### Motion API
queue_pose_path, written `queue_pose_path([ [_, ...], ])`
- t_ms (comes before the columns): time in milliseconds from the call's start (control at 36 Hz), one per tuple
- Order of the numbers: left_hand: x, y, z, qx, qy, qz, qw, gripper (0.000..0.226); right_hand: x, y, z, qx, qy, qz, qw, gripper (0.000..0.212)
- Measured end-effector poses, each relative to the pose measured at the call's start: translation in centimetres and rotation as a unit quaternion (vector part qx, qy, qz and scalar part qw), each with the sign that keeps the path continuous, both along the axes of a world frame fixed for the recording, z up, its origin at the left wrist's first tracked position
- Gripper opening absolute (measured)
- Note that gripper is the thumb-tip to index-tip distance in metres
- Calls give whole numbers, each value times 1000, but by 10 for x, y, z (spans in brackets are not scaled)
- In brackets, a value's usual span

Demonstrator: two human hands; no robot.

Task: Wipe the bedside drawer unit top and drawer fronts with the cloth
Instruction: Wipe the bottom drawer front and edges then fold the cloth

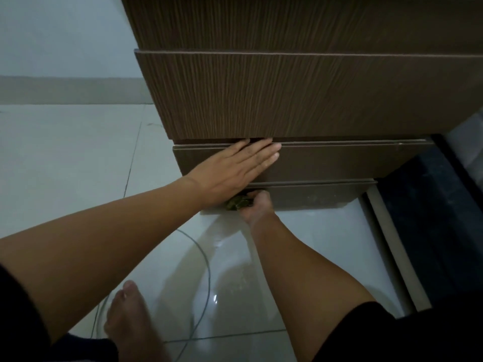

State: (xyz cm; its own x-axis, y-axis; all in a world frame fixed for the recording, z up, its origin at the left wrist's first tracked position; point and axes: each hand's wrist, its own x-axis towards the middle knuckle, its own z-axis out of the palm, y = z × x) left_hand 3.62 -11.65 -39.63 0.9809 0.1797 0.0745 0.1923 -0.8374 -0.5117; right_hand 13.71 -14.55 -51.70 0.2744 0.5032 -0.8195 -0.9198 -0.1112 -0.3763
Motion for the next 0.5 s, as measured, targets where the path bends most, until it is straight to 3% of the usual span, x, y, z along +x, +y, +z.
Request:
queue_pose_path([
  [139,21,-8,11,-52,64,38,996,63,26,-4,-10,-17,-39,22,999,29],
  [278,37,-5,-4,-28,-38,-5,999,62,48,-10,-11,-18,-25,3,1000,31],
  [500,50,-20,-16,-57,-79,59,993,75,83,-23,-23,-31,-31,-22,999,30],
])
